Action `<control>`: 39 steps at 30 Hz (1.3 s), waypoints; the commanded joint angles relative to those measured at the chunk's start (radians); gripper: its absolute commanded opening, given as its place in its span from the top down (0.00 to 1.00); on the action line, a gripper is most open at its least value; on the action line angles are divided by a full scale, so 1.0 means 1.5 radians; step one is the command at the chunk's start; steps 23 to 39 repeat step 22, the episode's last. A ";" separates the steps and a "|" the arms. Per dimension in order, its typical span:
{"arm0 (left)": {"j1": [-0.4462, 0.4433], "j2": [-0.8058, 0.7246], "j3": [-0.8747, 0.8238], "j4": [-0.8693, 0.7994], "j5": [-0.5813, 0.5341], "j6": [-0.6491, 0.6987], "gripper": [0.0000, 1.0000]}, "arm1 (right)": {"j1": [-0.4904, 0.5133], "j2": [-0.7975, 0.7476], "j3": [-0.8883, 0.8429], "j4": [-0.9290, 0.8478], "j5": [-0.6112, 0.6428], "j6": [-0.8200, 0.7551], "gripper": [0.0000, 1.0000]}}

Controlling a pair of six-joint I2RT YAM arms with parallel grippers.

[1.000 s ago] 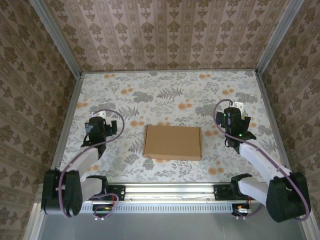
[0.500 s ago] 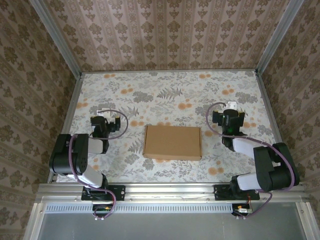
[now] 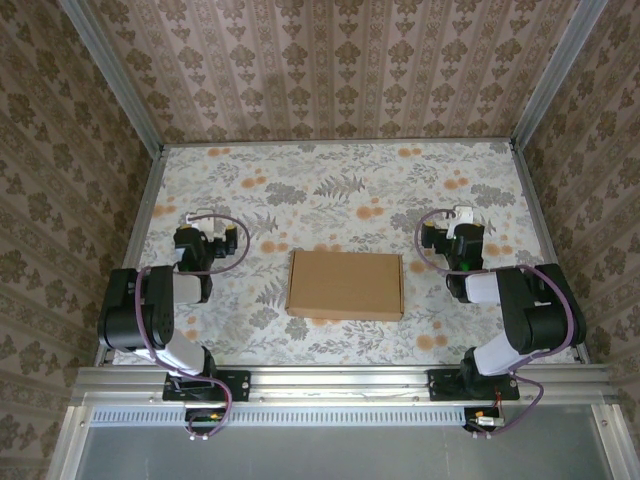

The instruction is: Fold the paper box

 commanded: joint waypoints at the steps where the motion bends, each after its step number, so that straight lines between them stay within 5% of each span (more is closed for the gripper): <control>1: -0.002 -0.004 0.011 0.007 0.016 -0.005 0.00 | -0.002 -0.004 0.009 0.022 -0.027 0.009 0.00; 5: -0.002 -0.004 0.011 0.006 0.015 -0.005 0.00 | -0.005 -0.007 -0.016 0.063 -0.109 -0.019 0.00; 39: -0.003 -0.003 0.012 0.004 0.015 -0.005 0.00 | -0.018 -0.005 0.016 0.007 -0.079 0.008 0.00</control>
